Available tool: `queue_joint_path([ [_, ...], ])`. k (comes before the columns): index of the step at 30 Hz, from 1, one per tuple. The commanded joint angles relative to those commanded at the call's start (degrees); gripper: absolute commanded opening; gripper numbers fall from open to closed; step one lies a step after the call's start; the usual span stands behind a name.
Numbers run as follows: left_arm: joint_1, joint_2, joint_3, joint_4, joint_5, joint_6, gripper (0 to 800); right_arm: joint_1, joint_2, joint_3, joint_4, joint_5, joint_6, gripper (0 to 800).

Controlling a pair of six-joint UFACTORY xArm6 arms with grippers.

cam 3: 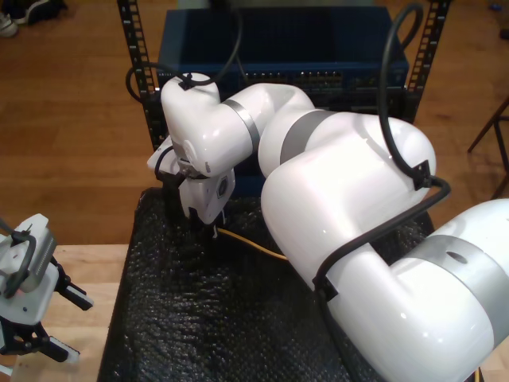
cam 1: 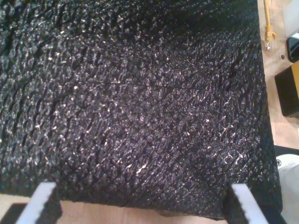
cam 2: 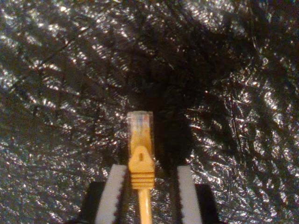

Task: Grab the cable and plug it in

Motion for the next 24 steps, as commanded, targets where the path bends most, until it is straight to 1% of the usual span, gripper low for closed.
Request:
queue_joint_path([
  [2,0.0,0.0,0.0,0.0,0.0,0.0,800,0.0,0.0,-0.2,0.0,0.1,0.0,184],
  [5,0.0,0.0,0.0,0.0,0.0,0.0,800,0.0,0.0,-0.2,0.0,0.1,0.0,141],
  [10,0.0,0.0,0.0,0.0,0.0,0.0,800,0.1,0.0,-0.2,-1.2,0.0,-0.1,47],
  [17,0.0,0.0,0.0,0.0,0.0,-0.1,800,0.1,0.0,-0.2,-1.8,0.1,-0.2,12],
  [24,0.0,0.0,0.0,0.0,0.0,-0.1,800,0.4,-0.8,-0.2,-1.4,0.9,-1.4,4],
])
